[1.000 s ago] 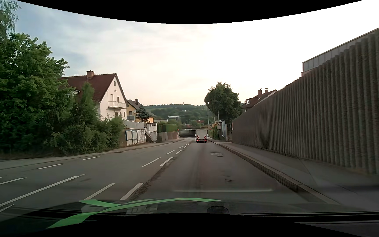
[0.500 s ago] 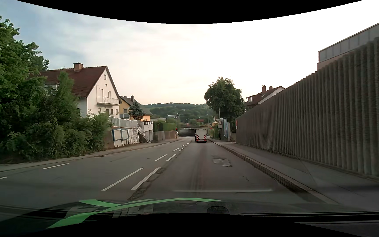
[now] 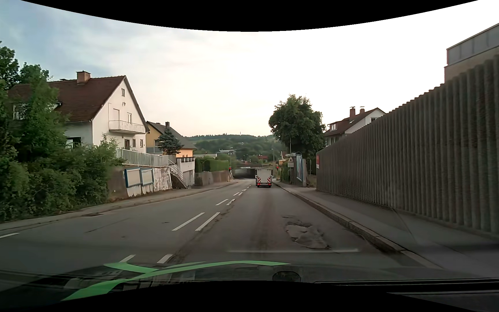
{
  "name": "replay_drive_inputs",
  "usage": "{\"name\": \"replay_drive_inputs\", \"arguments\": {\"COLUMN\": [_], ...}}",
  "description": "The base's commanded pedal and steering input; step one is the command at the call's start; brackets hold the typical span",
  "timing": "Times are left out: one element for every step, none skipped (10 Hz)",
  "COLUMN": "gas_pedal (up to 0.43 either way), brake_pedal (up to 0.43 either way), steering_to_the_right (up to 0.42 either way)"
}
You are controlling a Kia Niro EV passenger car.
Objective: Follow the waypoints while adhering to traffic rules and regulations
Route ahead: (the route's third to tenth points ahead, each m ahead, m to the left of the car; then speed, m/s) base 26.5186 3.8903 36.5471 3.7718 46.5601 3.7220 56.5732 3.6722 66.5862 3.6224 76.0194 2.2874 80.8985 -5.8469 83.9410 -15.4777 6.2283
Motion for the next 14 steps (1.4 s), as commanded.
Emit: {"name": "replay_drive_inputs", "arguments": {"gas_pedal": [0.0,0.0,0.0,0.0,0.0,0.0,0.0,0.0,0.0,0.0,0.0,0.0,0.0,0.0], "brake_pedal": [0.0,0.0,0.0,0.0,0.0,0.006,0.018,0.012,0.0,0.018,0.067,0.091,0.134,0.146], "steering_to_the_right": [0.005,0.005,0.005,0.005,0.005,0.004,0.003,0.003,0.004,0.004,0.002,-0.002,-0.003,-0.003]}}
